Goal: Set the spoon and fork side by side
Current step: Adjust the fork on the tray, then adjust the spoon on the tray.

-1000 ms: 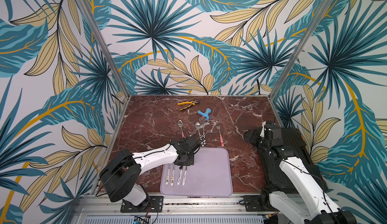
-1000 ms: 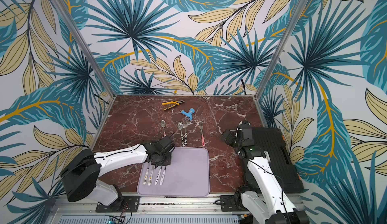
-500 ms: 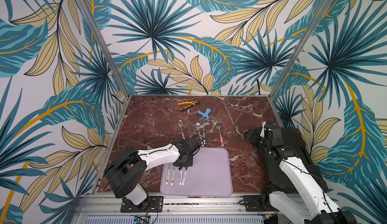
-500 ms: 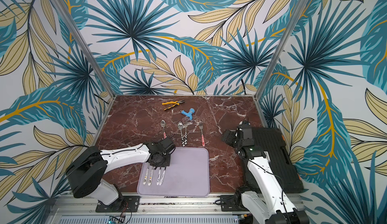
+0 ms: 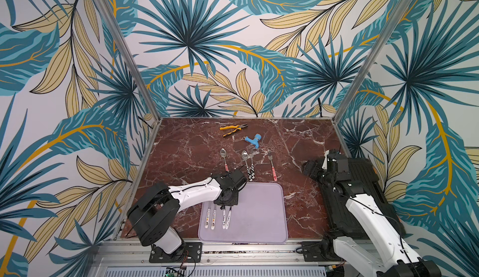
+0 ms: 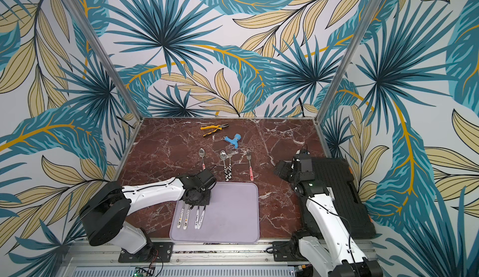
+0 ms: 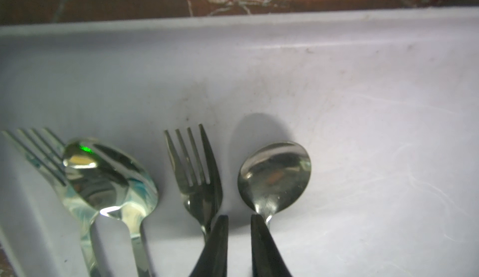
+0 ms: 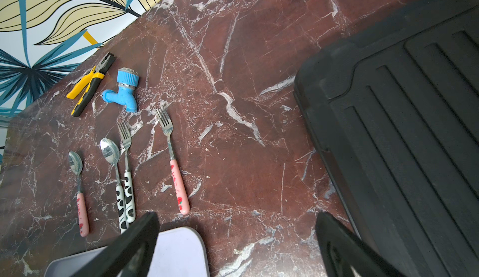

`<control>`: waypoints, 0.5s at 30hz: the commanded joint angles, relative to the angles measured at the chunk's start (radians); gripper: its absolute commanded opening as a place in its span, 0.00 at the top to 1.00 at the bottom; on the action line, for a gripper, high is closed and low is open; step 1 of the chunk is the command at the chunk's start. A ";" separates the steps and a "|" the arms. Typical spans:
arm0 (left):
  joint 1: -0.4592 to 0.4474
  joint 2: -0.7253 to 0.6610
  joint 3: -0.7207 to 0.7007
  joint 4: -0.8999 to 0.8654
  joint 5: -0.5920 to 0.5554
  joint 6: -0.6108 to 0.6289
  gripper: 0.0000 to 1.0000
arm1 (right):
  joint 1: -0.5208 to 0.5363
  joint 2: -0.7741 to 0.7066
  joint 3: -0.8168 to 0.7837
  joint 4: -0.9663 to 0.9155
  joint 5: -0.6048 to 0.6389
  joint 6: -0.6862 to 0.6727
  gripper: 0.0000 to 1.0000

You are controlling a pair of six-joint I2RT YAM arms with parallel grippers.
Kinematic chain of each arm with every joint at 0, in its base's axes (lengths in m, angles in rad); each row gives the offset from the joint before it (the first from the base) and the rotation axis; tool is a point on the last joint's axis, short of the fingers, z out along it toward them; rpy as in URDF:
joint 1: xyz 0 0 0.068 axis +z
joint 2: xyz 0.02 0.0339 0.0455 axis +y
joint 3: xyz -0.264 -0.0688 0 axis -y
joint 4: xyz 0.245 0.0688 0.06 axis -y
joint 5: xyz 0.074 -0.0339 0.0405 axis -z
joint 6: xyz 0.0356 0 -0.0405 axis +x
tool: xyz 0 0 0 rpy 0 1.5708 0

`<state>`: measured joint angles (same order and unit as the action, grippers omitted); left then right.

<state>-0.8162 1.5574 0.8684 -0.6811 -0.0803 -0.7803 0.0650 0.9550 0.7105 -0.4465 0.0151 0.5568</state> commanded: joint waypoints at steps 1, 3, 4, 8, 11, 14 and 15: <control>0.004 -0.050 0.035 -0.011 0.016 0.029 0.79 | -0.001 0.003 -0.020 -0.009 0.013 -0.013 0.01; 0.003 -0.057 0.042 -0.009 0.024 0.033 0.79 | 0.000 0.003 -0.020 -0.009 0.013 -0.012 0.01; 0.002 -0.059 0.043 0.000 0.036 0.037 0.79 | -0.001 0.005 -0.020 -0.009 0.013 -0.011 0.01; -0.002 -0.040 0.045 0.045 0.083 0.045 0.80 | 0.000 0.007 -0.020 -0.008 0.010 -0.011 0.01; -0.016 -0.009 0.054 0.059 0.097 0.050 0.82 | 0.000 0.007 -0.021 -0.009 0.013 -0.011 0.01; -0.026 0.011 0.057 0.072 0.101 0.048 0.82 | -0.001 0.007 -0.021 -0.010 0.013 -0.011 0.00; -0.028 0.016 0.057 0.076 0.107 0.047 0.82 | 0.000 0.007 -0.020 -0.011 0.012 -0.011 0.01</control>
<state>-0.8349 1.5528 0.8886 -0.6342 0.0055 -0.7471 0.0650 0.9558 0.7105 -0.4465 0.0151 0.5568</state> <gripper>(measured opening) 0.178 0.994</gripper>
